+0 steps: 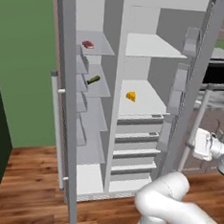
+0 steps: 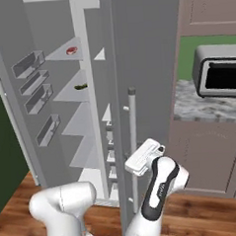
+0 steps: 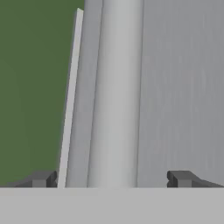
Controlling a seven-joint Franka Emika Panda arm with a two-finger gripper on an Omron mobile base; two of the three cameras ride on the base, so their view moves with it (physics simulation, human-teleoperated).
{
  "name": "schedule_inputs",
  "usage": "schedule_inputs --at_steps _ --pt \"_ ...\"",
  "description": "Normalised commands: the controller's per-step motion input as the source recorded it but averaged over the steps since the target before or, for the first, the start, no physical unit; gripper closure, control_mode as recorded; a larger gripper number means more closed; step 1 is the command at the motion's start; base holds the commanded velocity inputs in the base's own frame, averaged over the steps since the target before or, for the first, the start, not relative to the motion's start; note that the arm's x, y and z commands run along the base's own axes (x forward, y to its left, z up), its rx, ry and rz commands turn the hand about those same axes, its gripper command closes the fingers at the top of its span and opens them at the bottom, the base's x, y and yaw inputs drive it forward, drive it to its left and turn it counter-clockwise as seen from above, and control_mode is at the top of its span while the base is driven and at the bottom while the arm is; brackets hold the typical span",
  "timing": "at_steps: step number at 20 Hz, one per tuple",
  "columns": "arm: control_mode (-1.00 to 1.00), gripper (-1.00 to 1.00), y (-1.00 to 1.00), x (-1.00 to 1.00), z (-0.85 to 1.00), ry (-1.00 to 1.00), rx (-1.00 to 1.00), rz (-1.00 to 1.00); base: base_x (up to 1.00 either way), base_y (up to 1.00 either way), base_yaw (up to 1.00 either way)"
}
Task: There's a steak in the fridge that needs to be moved to the freezer for freezing. Pick up the steak from the fridge, place it on any shelf in the freezer, and close the fridge and freezer doors when done.
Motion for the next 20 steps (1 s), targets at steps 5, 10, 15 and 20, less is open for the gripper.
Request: schedule_inputs --at_steps 5,10,15,20 --pt "-1.0 -1.0 0.9 0.05 0.02 0.0 -0.11 -0.27 0.0 0.0 0.0" --pt "-1.0 -1.0 0.66 0.24 0.09 0.06 -0.12 -0.29 0.0 0.0 0.0" --pt "-1.0 -1.0 0.33 0.53 0.17 0.2 -0.07 -0.2 0.0 0.0 0.0" --pt "-1.0 -1.0 0.01 0.86 0.1 0.26 0.0 -0.02 0.0 0.0 0.0"
